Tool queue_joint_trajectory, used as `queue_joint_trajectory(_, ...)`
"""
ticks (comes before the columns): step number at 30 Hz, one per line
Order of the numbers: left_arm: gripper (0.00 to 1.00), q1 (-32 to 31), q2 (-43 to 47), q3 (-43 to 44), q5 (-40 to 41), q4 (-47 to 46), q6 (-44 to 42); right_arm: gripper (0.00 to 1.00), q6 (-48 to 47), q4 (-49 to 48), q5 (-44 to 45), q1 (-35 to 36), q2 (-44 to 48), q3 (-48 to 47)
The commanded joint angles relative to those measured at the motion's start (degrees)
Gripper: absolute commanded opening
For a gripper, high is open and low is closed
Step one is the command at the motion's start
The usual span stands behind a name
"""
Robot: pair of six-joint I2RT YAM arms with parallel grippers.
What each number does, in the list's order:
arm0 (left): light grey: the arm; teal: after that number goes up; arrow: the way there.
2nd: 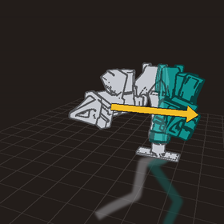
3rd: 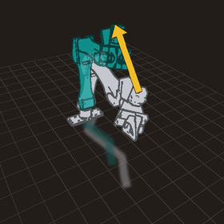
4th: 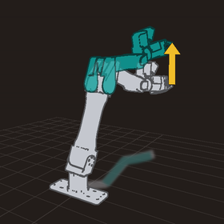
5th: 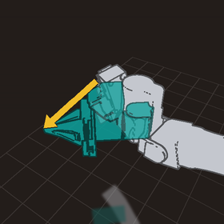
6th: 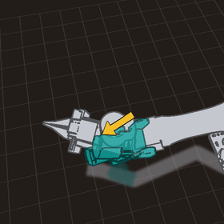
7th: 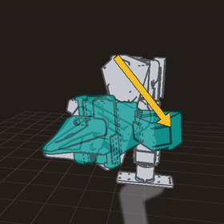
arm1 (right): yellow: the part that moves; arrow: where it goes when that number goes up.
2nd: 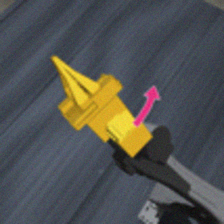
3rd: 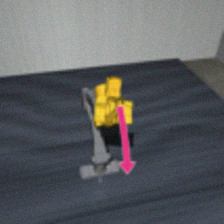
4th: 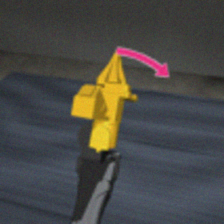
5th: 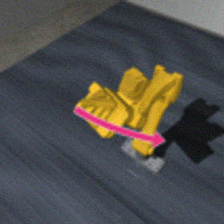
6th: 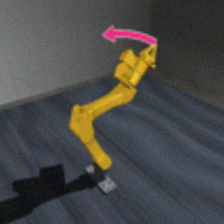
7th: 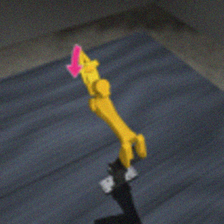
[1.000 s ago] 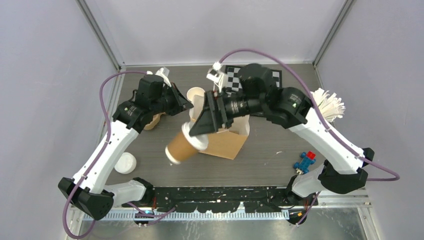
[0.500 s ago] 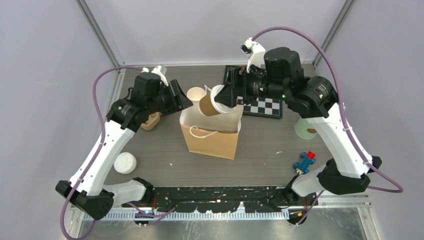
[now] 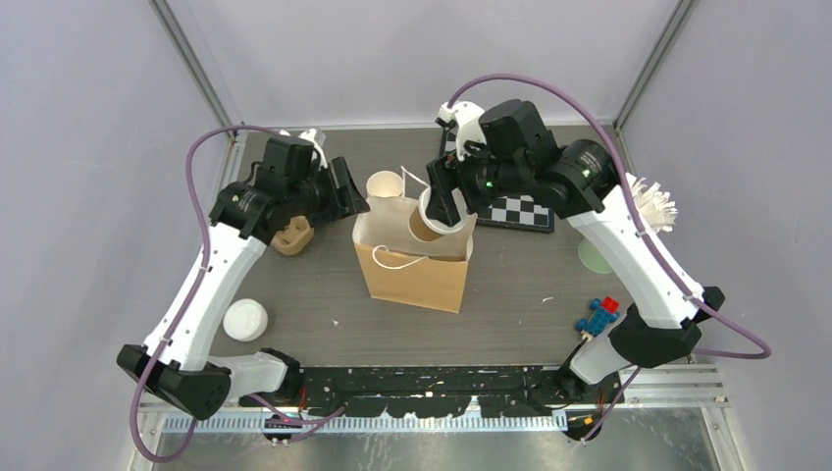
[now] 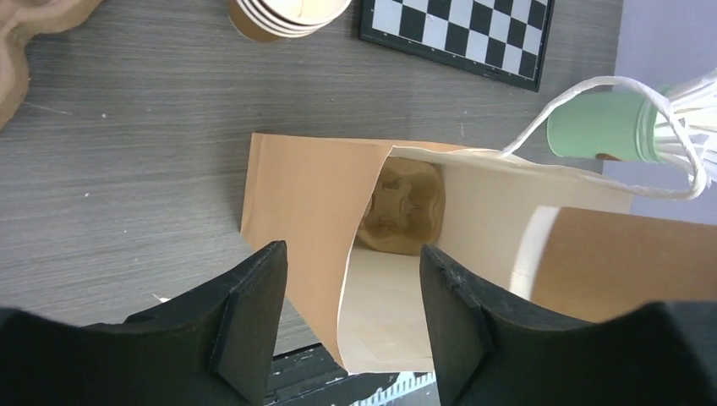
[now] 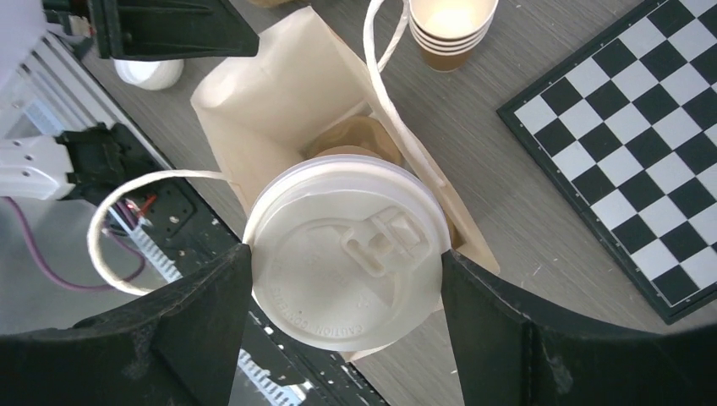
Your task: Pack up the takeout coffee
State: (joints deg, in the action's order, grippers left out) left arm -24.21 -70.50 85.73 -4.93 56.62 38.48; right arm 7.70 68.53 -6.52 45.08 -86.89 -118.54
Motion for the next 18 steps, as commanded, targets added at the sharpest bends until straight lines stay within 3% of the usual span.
queue_joint_trajectory(1,0.59,1.0,-1.5,0.9,-5.2,-1.3,-3.4,0.76,-6.4,-3.0,3.1,2.4,-1.3,1.7)
queue_joint_trajectory(9,0.45,1.0,-6.9,4.7,-10.3,3.2,-6.1,0.76,-13.9,-2.7,10.9,10.0,-1.0,6.8)
queue_joint_trajectory(10,0.41,1.1,-7.2,5.2,-10.4,3.5,-6.7,0.77,-14.5,-3.1,11.4,11.3,-0.9,7.3)
queue_joint_trajectory(13,0.11,1.1,-7.0,5.3,-12.2,0.9,-8.9,0.77,-16.1,-5.7,12.5,13.2,-0.5,9.3)
queue_joint_trajectory(16,0.01,1.1,-6.0,3.6,-16.4,-5.6,-9.5,0.77,-18.1,-8.9,13.4,13.8,-0.1,11.1)
queue_joint_trajectory(18,0.0,1.1,-5.1,1.7,-19.0,-10.0,-9.5,0.77,-19.7,-11.7,13.8,13.8,0.5,12.7)
